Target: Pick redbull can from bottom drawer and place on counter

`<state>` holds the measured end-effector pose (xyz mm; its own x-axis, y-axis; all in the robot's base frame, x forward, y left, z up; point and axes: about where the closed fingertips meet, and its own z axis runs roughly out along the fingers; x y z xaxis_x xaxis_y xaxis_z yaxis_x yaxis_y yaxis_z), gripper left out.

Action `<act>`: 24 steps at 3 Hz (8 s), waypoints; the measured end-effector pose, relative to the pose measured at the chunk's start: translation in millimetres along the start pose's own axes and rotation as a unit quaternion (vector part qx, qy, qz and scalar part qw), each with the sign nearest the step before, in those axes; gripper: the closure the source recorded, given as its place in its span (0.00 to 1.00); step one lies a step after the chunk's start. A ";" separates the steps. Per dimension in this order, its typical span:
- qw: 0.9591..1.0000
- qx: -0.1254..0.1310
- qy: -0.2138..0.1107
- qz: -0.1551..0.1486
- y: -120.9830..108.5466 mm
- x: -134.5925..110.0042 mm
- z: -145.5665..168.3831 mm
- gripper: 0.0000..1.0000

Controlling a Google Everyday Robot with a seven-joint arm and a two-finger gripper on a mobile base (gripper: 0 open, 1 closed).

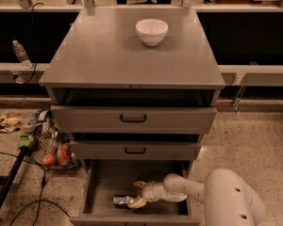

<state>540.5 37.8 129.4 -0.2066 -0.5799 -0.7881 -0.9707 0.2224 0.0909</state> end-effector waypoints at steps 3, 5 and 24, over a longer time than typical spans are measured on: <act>1.000 0.015 0.009 0.002 -3.0 16.5 -3.2 0.95; 0.997 0.067 0.018 0.030 9.7 33.4 -109.0 1.00; 0.981 0.142 0.032 -0.128 -152.9 -552.4 -580.2 0.98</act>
Offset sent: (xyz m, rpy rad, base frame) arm 0.0037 -0.0089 -0.0211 -0.0242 -0.0032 -0.0129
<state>732.0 -130.6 904.1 0.0238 -0.6918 -0.7217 -0.9207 0.2662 -0.2855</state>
